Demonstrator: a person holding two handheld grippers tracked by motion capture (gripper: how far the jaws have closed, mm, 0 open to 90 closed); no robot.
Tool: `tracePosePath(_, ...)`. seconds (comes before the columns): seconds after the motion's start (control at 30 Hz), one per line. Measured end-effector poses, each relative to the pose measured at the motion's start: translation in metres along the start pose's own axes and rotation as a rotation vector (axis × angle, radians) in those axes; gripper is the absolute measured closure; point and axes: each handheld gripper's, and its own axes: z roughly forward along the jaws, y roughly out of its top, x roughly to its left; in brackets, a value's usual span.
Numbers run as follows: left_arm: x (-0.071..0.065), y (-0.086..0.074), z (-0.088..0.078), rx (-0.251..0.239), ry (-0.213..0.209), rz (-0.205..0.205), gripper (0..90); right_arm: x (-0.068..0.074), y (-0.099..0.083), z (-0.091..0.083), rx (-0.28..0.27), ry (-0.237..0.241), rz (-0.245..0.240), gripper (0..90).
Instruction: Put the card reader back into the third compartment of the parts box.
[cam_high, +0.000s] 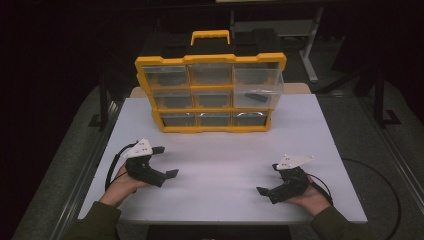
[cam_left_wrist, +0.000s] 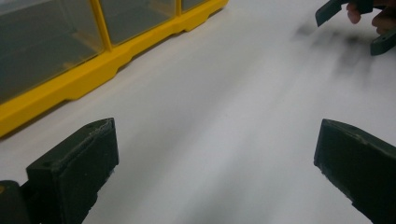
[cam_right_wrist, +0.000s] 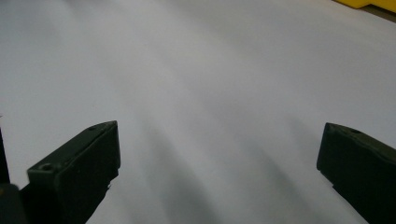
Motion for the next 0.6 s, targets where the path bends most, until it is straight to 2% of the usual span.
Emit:
tracePosePath(0.4, -0.002, -0.025, -0.006, 0.019, 0.025, -0.023, 0.0, 0.000, 0.000, 0.000, -0.003, -0.001, 0.003, 0.0)
tracePosePath(0.6, -0.003, -0.036, -0.004, 0.054, 0.039, -0.008, 0.0, 0.000, 0.000, 0.000, -0.004, -0.003, 0.001, 0.0)
